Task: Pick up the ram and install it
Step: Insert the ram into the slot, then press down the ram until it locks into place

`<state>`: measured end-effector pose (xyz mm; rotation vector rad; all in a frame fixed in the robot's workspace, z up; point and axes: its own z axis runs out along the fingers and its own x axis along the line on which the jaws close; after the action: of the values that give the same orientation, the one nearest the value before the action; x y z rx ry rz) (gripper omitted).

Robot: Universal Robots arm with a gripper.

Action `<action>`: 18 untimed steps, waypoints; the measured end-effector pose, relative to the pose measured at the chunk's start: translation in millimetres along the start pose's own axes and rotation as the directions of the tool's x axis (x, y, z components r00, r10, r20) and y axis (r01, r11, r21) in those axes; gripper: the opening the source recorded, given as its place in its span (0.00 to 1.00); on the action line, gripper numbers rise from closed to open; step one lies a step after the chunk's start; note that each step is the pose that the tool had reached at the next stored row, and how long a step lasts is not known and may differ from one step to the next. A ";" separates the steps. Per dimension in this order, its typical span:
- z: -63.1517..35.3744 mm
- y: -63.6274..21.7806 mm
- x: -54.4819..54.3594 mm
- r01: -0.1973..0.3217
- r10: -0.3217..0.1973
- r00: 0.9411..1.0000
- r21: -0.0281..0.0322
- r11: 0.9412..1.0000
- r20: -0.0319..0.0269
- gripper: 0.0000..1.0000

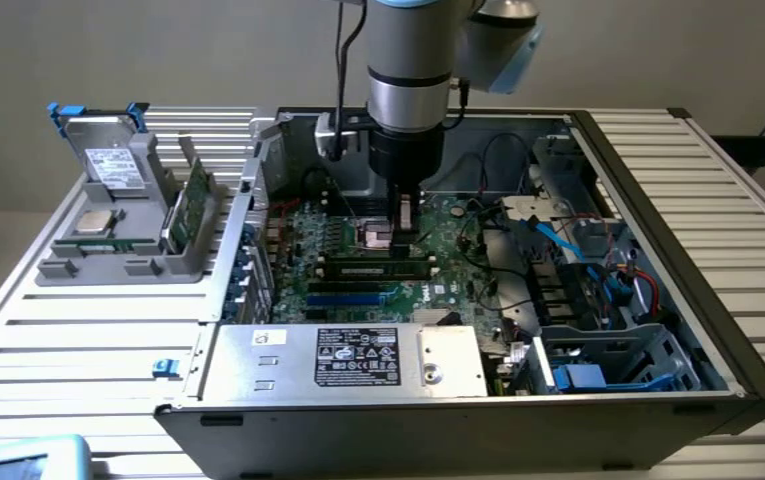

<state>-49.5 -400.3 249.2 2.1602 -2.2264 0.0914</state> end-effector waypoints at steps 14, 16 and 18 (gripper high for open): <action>-4.2 -2.9 1.4 0.000 0.000 1.000 -0.005 1.000 0.014 0.21; -4.2 -2.9 1.5 0.000 0.000 1.000 -0.005 1.000 0.016 0.21; -4.1 -2.9 1.7 0.000 0.000 1.000 -0.005 1.000 0.019 0.19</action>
<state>-46.7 -401.7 253.5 2.1676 -2.2340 0.0655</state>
